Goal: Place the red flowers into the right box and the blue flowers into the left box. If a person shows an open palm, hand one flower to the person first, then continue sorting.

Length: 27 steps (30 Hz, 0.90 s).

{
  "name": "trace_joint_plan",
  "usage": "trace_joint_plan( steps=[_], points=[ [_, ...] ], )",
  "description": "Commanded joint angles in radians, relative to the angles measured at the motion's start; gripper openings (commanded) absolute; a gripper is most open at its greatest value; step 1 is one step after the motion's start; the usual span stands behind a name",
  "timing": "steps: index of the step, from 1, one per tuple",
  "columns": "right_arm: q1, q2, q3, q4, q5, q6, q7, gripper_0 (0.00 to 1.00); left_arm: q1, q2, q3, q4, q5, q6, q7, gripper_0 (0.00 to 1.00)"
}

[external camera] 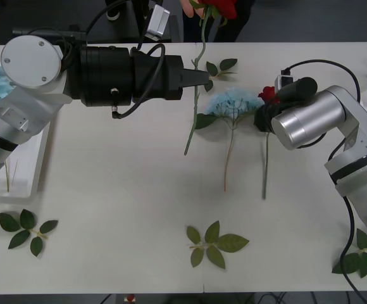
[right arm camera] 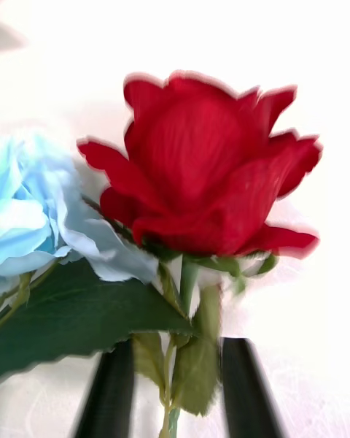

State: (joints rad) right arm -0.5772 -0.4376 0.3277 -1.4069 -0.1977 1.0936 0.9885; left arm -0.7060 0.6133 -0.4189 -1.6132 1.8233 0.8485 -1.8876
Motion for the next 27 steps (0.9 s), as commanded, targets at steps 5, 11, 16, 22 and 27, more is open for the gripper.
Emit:
trace_joint_plan(
  steps=[5, 11, 16, 22, 27],
  points=[
    [-0.015, 0.010, -0.004, 0.003, -0.025, -0.024, -0.016, 0.60, -0.013, -0.009, 0.019, 0.003, 0.007, -0.008, -0.044, 0.00],
    [-0.010, -0.006, -0.085, -0.185, -0.147, 0.203, -0.001, 0.63, -0.013, -0.009, 0.019, 0.003, 0.007, -0.008, -0.045, 0.00],
    [-0.009, -0.016, -0.202, -0.337, -0.295, 0.402, 0.067, 0.63, -0.013, -0.009, 0.019, 0.003, 0.007, -0.008, -0.045, 0.00],
    [-0.006, -0.013, -0.380, -0.412, -0.520, 0.539, 0.203, 0.64, -0.012, -0.009, 0.020, 0.003, 0.007, -0.008, -0.044, 0.00],
    [0.017, -0.012, -0.484, -0.406, -0.681, 0.545, 0.292, 0.64, -0.013, -0.009, 0.020, 0.003, 0.007, -0.008, -0.044, 0.00]
  ],
)
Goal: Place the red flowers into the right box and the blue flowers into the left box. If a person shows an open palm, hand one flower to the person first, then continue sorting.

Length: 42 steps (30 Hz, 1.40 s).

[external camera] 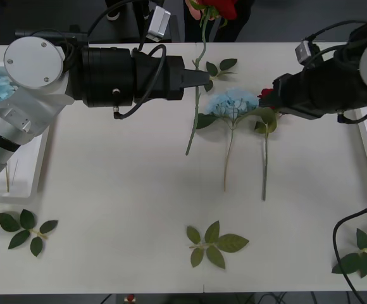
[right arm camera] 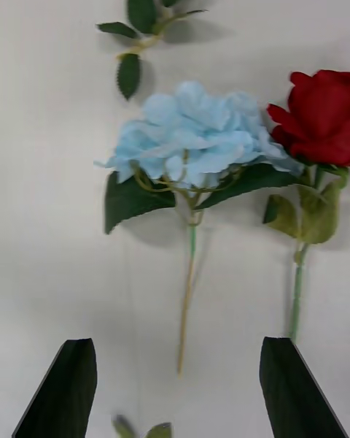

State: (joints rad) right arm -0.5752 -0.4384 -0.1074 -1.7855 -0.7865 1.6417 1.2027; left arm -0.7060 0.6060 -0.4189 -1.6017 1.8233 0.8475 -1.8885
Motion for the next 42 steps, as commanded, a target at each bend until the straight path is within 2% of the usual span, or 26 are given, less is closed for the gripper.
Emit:
trace_joint_plan(
  steps=[1, 7, 26, 31, 36, 42],
  points=[
    [0.024, -0.008, -0.080, -0.023, -0.138, -0.006, 0.103, 0.65, -0.013, -0.002, 0.020, -0.009, 0.008, -0.007, -0.043, 0.00],
    [0.057, -0.008, -0.156, -0.020, -0.241, -0.002, 0.146, 0.66, -0.012, -0.002, 0.020, -0.009, 0.007, -0.007, -0.043, 0.00],
    [0.058, -0.008, -0.155, -0.020, -0.275, -0.031, 0.149, 0.67, -0.016, -0.002, 0.019, -0.009, 0.007, -0.030, -0.043, 0.00],
    [0.071, -0.008, -0.155, -0.012, -0.376, -0.062, 0.150, 0.69, -0.047, -0.002, 0.019, 0.005, 0.007, -0.059, -0.047, 0.00],
    [0.092, -0.006, -0.155, 0.072, -0.591, -0.151, 0.169, 0.76, -0.061, -0.003, 0.019, 0.008, -0.010, -0.094, -0.106, 0.00],
    [0.097, 0.003, -0.140, 0.184, -0.735, -0.203, 0.327, 0.79, -0.059, -0.005, 0.020, 0.009, 0.008, -0.100, -0.227, 0.00]
  ],
)
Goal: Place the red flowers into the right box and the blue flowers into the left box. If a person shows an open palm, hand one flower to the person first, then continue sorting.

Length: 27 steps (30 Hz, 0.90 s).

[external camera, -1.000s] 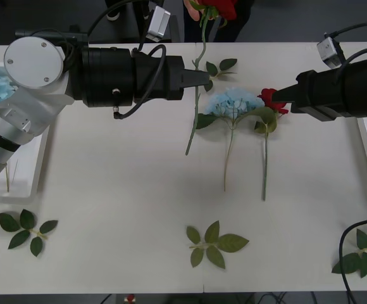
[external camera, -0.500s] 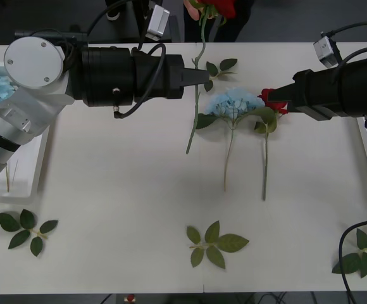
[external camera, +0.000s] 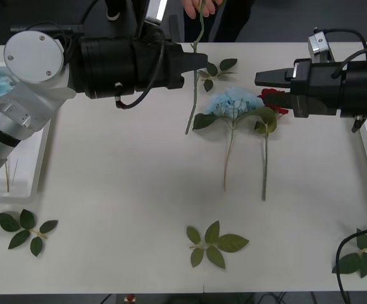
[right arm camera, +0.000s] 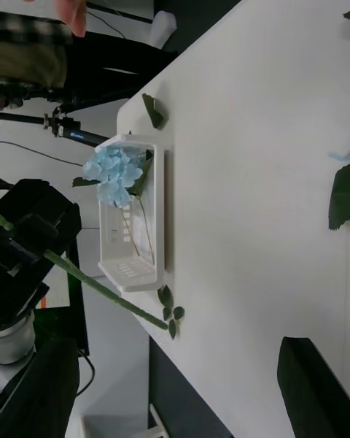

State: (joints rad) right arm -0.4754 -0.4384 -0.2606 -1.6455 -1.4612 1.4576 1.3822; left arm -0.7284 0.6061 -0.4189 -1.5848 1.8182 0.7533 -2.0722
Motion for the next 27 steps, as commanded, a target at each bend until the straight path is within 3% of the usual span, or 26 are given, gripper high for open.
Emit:
trace_joint_plan(
  steps=[1, 9, 16, 27],
  points=[
    [-0.003, 0.006, 0.027, 0.073, -0.094, -0.031, 0.170, 0.79, -0.037, -0.002, 0.020, -0.007, 0.013, -0.011, -0.062, 0.00],
    [-0.003, 0.004, 0.169, 0.211, -0.265, -0.191, 0.362, 0.81, -0.034, -0.002, 0.040, 0.002, 0.056, -0.034, -0.177, 0.00],
    [-0.003, 0.003, 0.307, 0.228, -0.384, -0.335, 0.483, 0.81, -0.034, -0.002, 0.038, 0.013, 0.075, -0.034, -0.181, 0.00],
    [-0.009, -0.002, 0.385, 0.227, -0.564, -0.396, 0.658, 0.83, -0.034, -0.002, 0.038, 0.026, 0.075, -0.031, -0.183, 0.00]
  ],
)
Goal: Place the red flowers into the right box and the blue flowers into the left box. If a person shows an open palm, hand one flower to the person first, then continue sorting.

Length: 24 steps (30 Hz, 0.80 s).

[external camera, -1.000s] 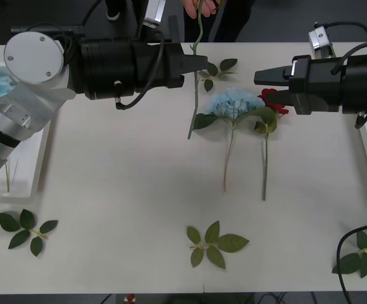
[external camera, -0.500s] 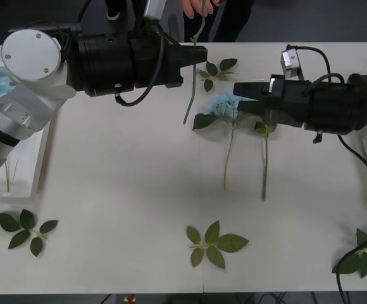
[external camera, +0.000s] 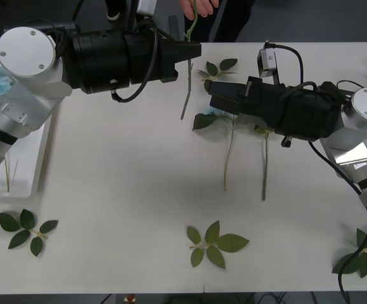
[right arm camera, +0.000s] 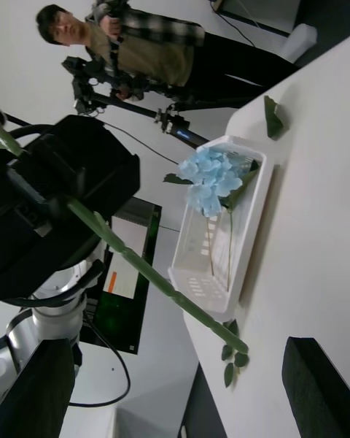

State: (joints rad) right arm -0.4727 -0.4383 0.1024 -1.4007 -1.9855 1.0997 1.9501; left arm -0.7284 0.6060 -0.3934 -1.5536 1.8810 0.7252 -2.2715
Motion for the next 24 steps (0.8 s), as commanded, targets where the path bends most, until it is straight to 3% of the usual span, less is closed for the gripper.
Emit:
trace_joint_plan(
  steps=[1, 7, 18, 23, 24],
  points=[
    [-0.014, -0.002, 0.031, -0.018, -0.039, -0.052, 0.104, 0.83, -0.036, -0.002, 0.013, -0.005, 0.010, -0.003, 0.017, 0.00],
    [-0.030, -0.002, 0.112, -0.018, -0.038, -0.182, 0.171, 0.83, -0.036, -0.002, 0.001, -0.003, 0.010, -0.003, 0.017, 0.00],
    [-0.066, 0.020, 0.155, -0.020, -0.033, -0.238, 0.207, 0.86, -0.036, -0.022, -0.031, 0.012, 0.013, -0.007, 0.023, 0.00],
    [-0.089, 0.046, 0.194, -0.020, -0.033, -0.324, 0.228, 0.86, -0.034, -0.026, -0.039, 0.017, 0.012, -0.007, 0.021, 0.00],
    [-0.095, 0.050, 0.206, -0.020, -0.033, -0.345, 0.231, 0.82, -0.034, -0.029, -0.039, 0.017, 0.012, -0.007, 0.021, 0.00]
  ],
)
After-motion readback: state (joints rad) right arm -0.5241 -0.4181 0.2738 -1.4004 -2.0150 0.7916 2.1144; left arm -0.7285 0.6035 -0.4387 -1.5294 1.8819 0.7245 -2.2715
